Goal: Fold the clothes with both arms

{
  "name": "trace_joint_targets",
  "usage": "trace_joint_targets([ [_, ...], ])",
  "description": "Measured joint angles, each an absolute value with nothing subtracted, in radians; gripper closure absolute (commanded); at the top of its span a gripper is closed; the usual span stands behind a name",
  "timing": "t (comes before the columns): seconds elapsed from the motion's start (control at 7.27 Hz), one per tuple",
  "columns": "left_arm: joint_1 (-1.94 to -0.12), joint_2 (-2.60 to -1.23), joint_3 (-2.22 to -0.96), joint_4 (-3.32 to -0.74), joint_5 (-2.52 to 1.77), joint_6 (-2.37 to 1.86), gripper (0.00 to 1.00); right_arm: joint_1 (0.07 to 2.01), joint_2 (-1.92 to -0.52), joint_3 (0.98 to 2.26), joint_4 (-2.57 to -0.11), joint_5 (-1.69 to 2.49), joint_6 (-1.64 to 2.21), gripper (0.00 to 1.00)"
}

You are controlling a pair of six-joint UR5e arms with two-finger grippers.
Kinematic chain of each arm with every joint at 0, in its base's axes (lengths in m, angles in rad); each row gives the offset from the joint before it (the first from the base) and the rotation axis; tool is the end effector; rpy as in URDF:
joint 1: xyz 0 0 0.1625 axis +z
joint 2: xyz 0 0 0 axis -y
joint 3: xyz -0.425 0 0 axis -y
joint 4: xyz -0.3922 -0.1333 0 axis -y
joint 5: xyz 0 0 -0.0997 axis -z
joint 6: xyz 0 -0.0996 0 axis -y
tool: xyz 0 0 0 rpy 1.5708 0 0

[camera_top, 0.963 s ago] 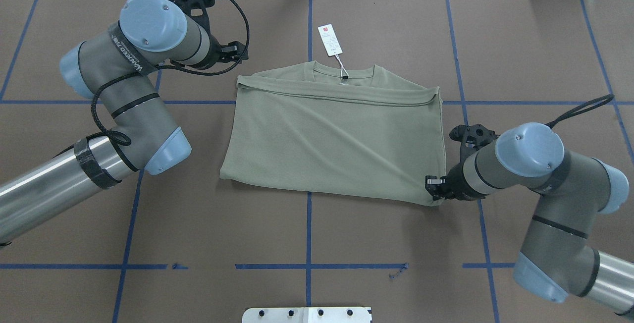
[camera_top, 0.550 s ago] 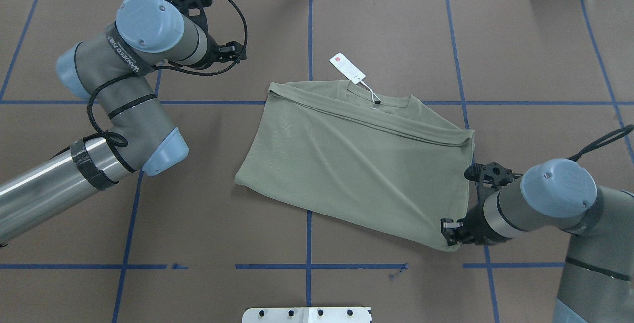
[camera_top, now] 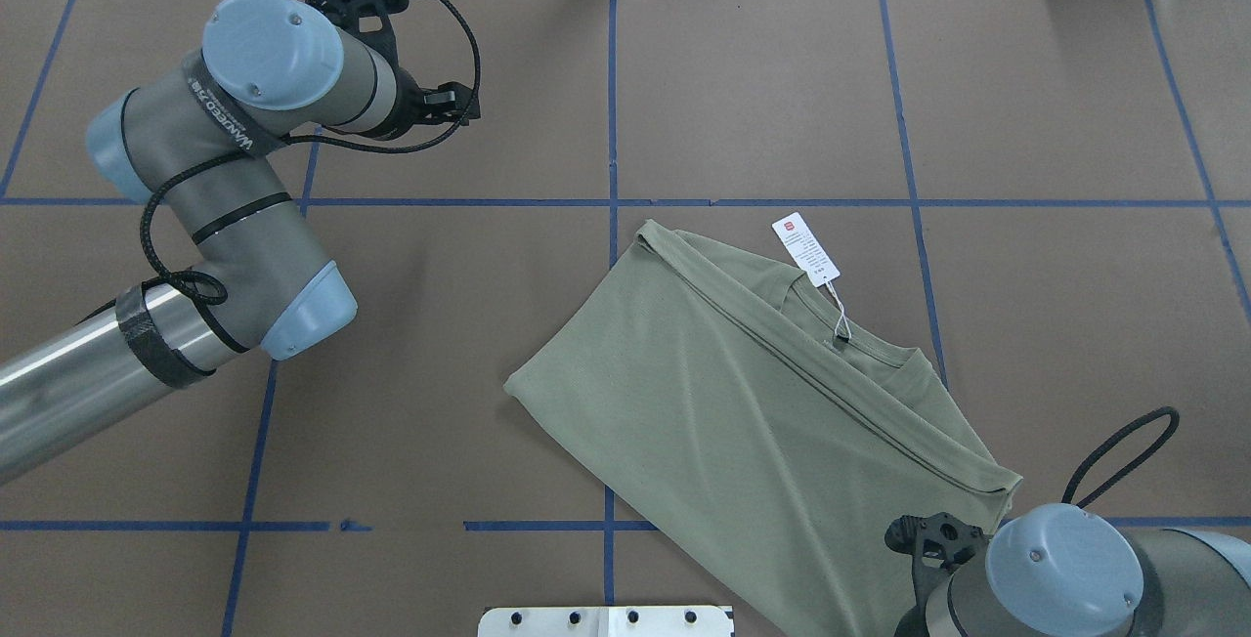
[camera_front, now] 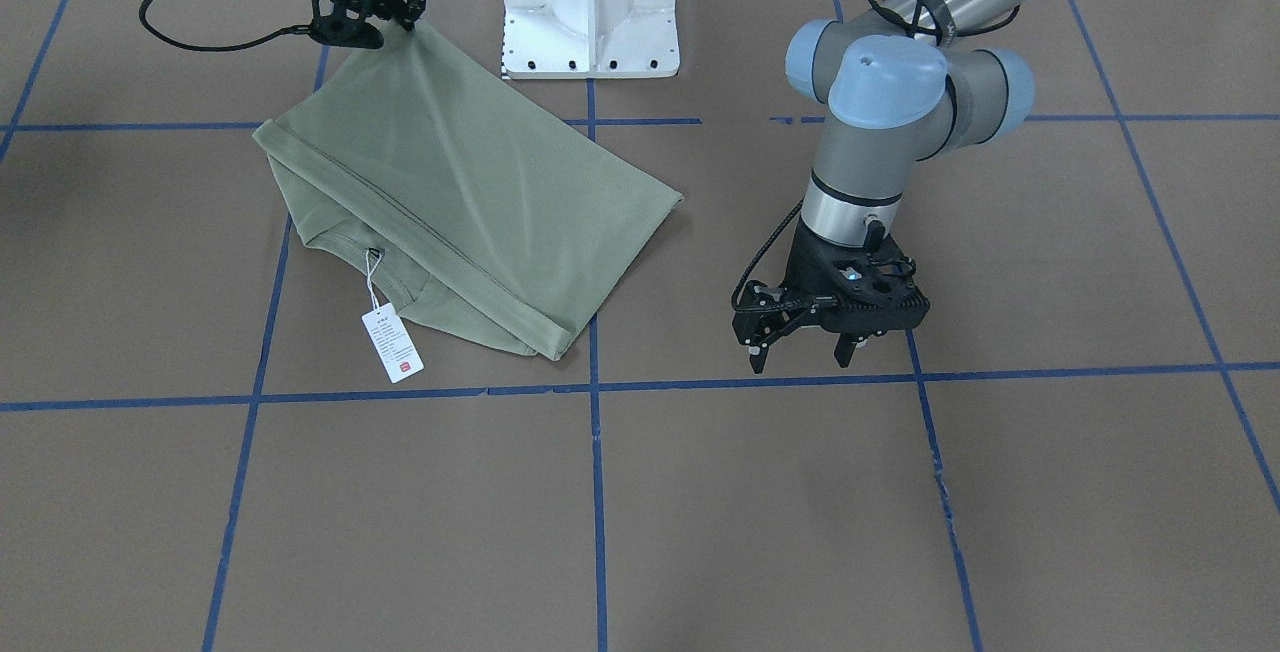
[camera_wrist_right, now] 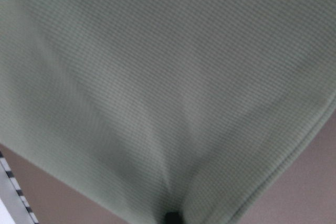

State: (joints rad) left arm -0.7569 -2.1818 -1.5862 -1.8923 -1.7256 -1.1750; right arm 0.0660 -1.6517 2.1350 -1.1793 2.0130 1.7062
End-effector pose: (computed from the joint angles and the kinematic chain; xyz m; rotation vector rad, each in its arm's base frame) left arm 0.4276 -0.5662 0.2571 0.3967 0.8736 -0.2597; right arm -0.4390 -0.1199 0.3851 -0.4423 -0.8438 -0.0074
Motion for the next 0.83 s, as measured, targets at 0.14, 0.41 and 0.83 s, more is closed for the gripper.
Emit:
trace_joint_targets([
  [0.14, -0.745, -2.177, -1.600, -1.893, -1.730, -1.175, 0.00, 0.074, -1.639, 2.143, -1.178, 2.009, 1.711, 0.00],
  [0.41, -0.691, -2.135, -1.679, -1.894, -1.769, -1.192, 0.00, 0.185, -1.605, 2.169, -1.177, 2.008, 1.712, 0.00],
  [0.83, -0.581, -2.081, -1.718, -2.002, -1.828, -1.356, 0.00, 0.388, -1.516, 2.180, -1.177, 2.010, 1.709, 0.00],
])
